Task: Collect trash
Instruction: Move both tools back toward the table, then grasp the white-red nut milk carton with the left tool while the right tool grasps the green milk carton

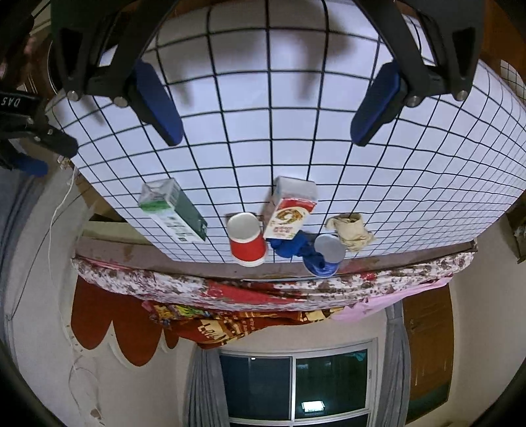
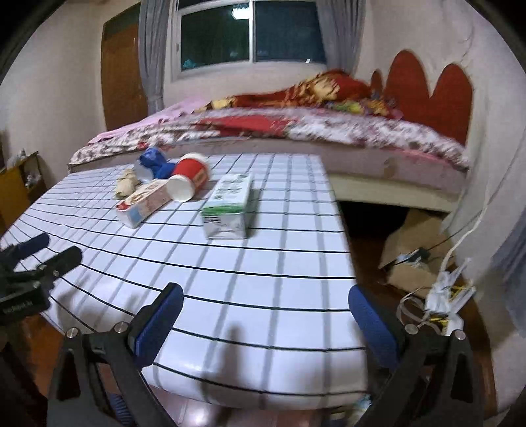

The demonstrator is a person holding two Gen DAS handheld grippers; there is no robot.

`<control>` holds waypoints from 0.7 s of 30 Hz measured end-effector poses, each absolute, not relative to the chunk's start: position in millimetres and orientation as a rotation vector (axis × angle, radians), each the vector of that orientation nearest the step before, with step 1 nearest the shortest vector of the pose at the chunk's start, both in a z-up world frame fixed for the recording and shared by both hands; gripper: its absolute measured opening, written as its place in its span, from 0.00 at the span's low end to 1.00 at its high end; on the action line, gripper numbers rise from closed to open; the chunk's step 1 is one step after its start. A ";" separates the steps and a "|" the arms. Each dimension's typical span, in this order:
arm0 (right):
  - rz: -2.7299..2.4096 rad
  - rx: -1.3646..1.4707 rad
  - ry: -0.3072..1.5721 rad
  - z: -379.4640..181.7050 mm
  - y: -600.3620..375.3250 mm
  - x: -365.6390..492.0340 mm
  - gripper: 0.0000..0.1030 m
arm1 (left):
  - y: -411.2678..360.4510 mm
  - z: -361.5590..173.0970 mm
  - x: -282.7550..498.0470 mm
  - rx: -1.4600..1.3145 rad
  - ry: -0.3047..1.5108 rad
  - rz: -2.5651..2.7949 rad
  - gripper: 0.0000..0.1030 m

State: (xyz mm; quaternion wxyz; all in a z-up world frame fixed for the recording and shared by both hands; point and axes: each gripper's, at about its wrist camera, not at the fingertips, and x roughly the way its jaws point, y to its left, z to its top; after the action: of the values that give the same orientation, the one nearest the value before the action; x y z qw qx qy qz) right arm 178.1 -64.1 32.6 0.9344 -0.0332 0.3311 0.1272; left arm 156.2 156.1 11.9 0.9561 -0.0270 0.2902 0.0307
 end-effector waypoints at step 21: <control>0.269 -0.108 0.854 5.7 7.8 321.3 0.94 | 195.0 -13.8 288.5 -0.072 0.766 0.062 0.81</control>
State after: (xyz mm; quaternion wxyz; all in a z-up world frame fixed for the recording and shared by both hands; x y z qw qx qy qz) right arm 321.3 7.8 5.7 0.9000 -0.0520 0.4128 0.1300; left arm 288.5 195.0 -13.8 0.9265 -0.0351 0.3734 0.0300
